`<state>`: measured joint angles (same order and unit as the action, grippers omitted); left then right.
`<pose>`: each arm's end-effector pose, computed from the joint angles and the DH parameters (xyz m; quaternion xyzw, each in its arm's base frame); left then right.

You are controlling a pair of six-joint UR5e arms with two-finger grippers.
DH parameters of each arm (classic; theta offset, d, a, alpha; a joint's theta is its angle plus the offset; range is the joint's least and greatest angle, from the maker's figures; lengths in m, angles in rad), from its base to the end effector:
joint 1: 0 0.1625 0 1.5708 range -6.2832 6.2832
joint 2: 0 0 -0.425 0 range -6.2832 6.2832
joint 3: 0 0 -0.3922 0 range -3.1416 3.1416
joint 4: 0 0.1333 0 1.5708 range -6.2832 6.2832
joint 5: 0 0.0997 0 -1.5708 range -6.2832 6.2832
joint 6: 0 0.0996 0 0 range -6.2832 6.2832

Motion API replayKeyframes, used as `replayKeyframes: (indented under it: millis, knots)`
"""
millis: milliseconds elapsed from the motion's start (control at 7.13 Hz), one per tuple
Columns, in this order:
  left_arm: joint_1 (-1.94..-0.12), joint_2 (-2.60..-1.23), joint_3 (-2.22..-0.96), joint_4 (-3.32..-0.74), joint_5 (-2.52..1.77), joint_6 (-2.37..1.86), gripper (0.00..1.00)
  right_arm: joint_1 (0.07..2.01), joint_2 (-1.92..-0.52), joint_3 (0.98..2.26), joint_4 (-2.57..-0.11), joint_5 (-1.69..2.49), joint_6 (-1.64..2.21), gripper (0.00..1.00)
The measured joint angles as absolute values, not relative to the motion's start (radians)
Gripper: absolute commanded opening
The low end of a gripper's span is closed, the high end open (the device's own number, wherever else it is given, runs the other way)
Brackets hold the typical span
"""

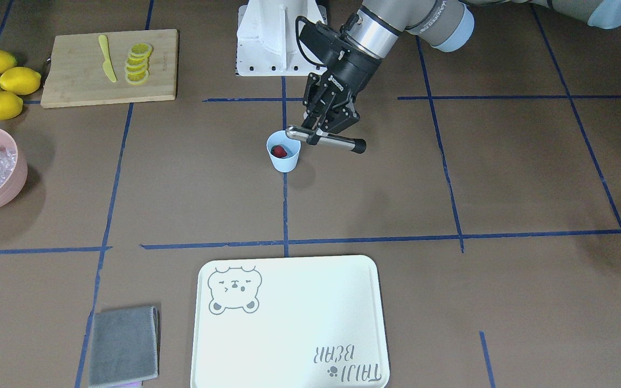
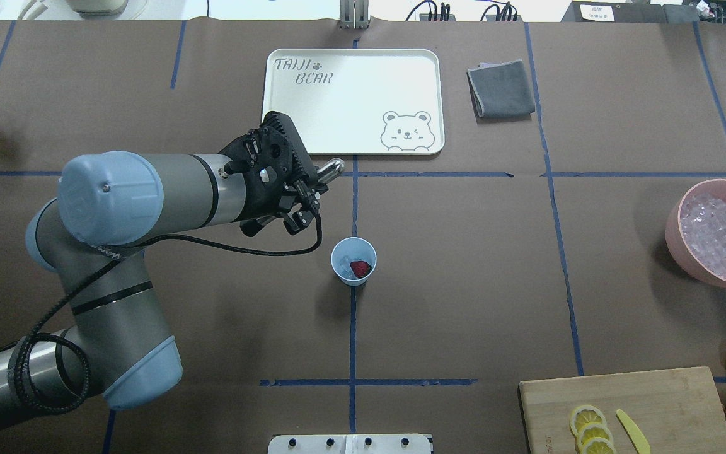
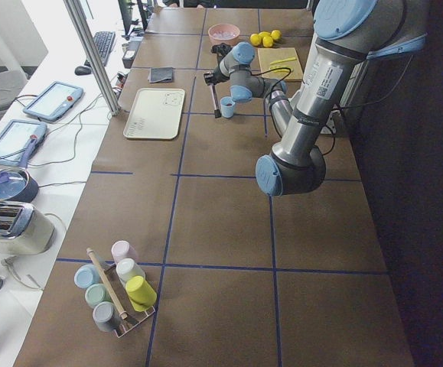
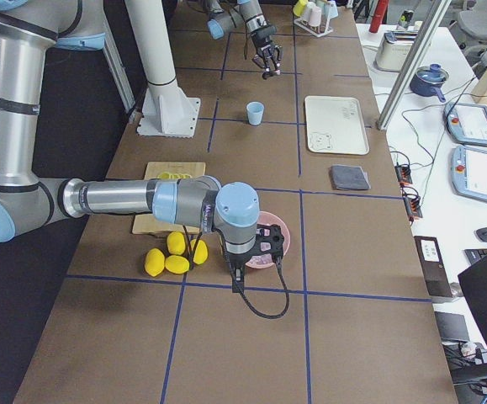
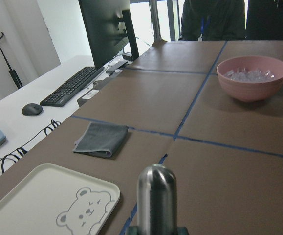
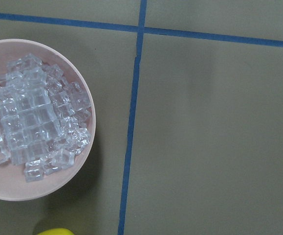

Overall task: Mash ice and strawberries in cup
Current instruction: 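Lift the muddler out of the cup and carry it back with the left gripper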

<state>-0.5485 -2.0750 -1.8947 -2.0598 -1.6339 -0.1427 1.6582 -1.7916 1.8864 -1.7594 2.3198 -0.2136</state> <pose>0.4388 -0.4170 0.1741 0.4971 0.3573 0.3540 0.7070 0.0993 -0.3826 0.6220 0.0116 -0.3678 -0.0415 0.9289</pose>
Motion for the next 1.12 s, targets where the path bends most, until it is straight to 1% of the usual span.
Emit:
replayKeyframes:
  millis: [280, 561, 1122]
  knots:
    - [-0.603, -1.988, -1.895, -1.942, -1.643, -0.146, 0.05, 1.658, -1.791, 1.886, -1.759, 2.321, -0.213, 1.00]
    - [-0.685, -1.876, -1.898, -1.892, -1.678, -0.149, 0.08, 1.658, -1.790, 1.887, -1.759, 2.321, -0.213, 1.00]
    - [-0.941, -1.691, -1.879, -1.732, -1.830, -0.161, 0.08, 1.658, -1.789, 1.890, -1.760, 2.321, -0.213, 1.00]
